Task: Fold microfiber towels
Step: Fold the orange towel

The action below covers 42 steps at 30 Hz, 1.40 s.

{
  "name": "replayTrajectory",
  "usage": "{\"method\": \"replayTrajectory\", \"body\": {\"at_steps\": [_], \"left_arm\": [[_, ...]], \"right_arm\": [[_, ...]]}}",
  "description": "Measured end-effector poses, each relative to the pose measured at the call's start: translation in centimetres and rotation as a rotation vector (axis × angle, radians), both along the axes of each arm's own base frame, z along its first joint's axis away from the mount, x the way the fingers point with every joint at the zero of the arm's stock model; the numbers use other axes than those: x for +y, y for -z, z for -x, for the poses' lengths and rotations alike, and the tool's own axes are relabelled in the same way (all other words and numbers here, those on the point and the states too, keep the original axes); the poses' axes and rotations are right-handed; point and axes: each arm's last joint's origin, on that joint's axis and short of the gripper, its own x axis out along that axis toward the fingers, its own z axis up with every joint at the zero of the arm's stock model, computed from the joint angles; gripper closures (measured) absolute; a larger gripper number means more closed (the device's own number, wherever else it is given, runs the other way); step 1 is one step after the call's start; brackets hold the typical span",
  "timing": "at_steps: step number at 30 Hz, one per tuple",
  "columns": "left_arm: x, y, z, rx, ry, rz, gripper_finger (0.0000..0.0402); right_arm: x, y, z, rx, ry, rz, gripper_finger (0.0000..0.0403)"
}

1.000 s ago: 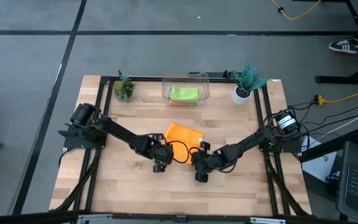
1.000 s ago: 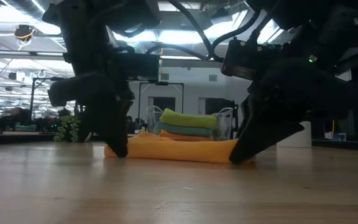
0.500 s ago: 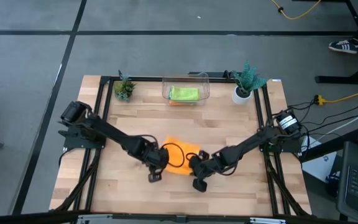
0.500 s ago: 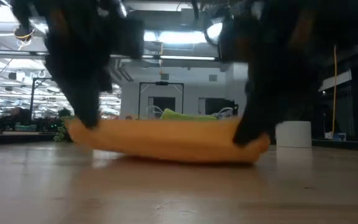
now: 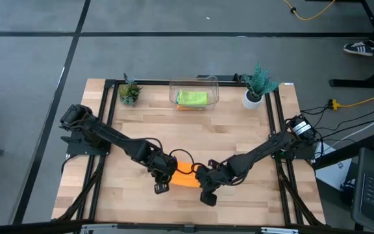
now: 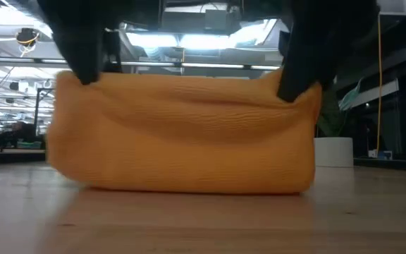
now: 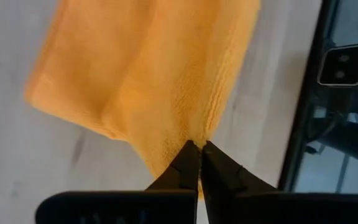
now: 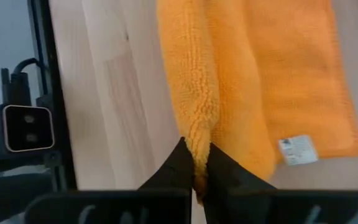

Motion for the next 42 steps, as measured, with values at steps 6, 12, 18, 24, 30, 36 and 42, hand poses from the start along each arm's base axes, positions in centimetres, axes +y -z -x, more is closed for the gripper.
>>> {"method": "replayTrajectory", "body": {"at_steps": [6,12,18,24,30,36,42], "left_arm": [[1.7,0.0,-0.6,-0.027,0.003,-0.058,0.0401],[3.2,0.1,-1.2,-0.043,0.0,-0.087,0.0401],[4.0,1.7,-1.9,-0.012,0.032,-0.14,0.0401],[4.2,3.2,-2.4,0.012,0.031,-0.22,0.0401],[4.5,3.2,-2.6,0.002,0.01,-0.259,0.038],[4.6,3.2,-2.6,-0.004,-0.003,-0.288,0.0314],[5.1,3.3,-2.5,0.011,-0.031,-0.328,0.0268]], "right_arm": [[-0.5,0.4,0.4,0.038,0.082,0.053,0.0392],[-1.0,0.5,0.6,0.059,0.131,0.098,0.0392],[-2.2,0.6,0.3,0.079,0.17,0.138,0.0392],[-3.4,0.8,0.1,0.106,0.201,0.153,0.0388],[-4.4,0.8,-0.2,0.114,0.185,0.181,0.035],[-5.6,0.8,-0.4,0.113,0.246,0.238,0.0268],[-6.0,1.0,0.2,0.176,0.258,0.268,0.0212]]}}
